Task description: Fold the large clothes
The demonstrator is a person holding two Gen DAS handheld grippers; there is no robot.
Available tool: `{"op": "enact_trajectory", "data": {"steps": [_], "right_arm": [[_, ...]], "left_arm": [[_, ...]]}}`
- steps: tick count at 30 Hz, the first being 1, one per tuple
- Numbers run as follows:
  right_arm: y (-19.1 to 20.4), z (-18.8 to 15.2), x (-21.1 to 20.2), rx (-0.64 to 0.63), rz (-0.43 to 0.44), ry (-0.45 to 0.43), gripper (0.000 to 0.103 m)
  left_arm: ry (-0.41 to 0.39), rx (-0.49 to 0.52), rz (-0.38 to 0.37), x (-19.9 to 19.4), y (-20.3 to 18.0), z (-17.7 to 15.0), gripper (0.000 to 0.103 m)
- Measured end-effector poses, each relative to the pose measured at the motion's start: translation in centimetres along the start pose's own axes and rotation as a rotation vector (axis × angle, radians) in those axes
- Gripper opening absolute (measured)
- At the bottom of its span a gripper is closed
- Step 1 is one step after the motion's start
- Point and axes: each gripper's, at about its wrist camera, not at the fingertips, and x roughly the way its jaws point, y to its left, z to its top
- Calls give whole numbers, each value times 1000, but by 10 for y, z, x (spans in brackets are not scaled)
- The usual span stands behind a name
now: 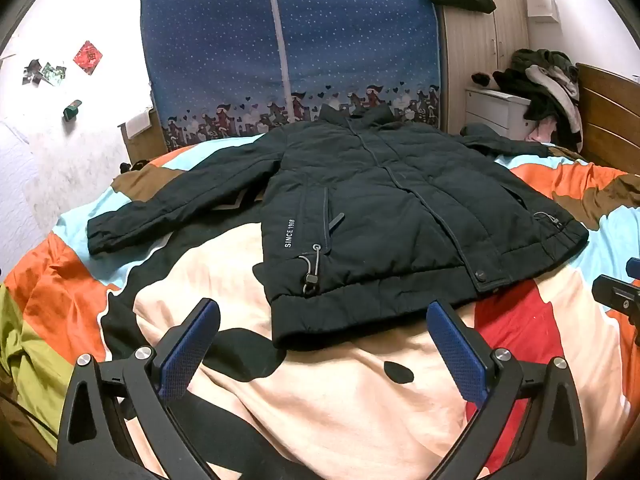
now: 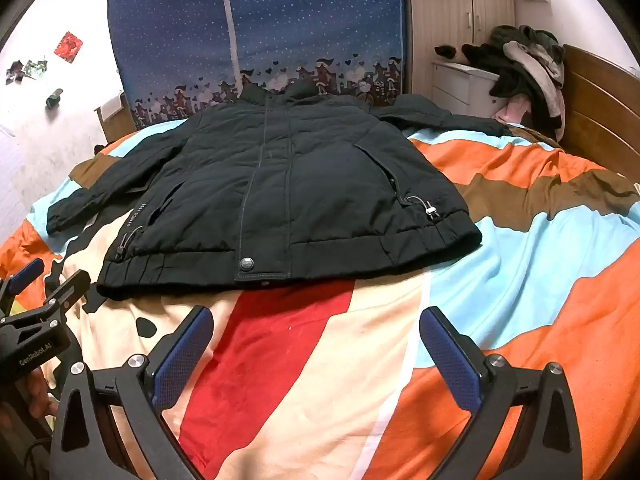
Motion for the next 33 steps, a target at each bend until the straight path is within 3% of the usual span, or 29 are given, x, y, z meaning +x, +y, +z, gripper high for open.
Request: {"op": "enact_trajectory", "data": {"steps": [33], "right_arm": [[-1, -1, 1, 5, 4, 2, 103]], "left_arm": [[7, 2, -3, 3, -5, -1, 101]]}}
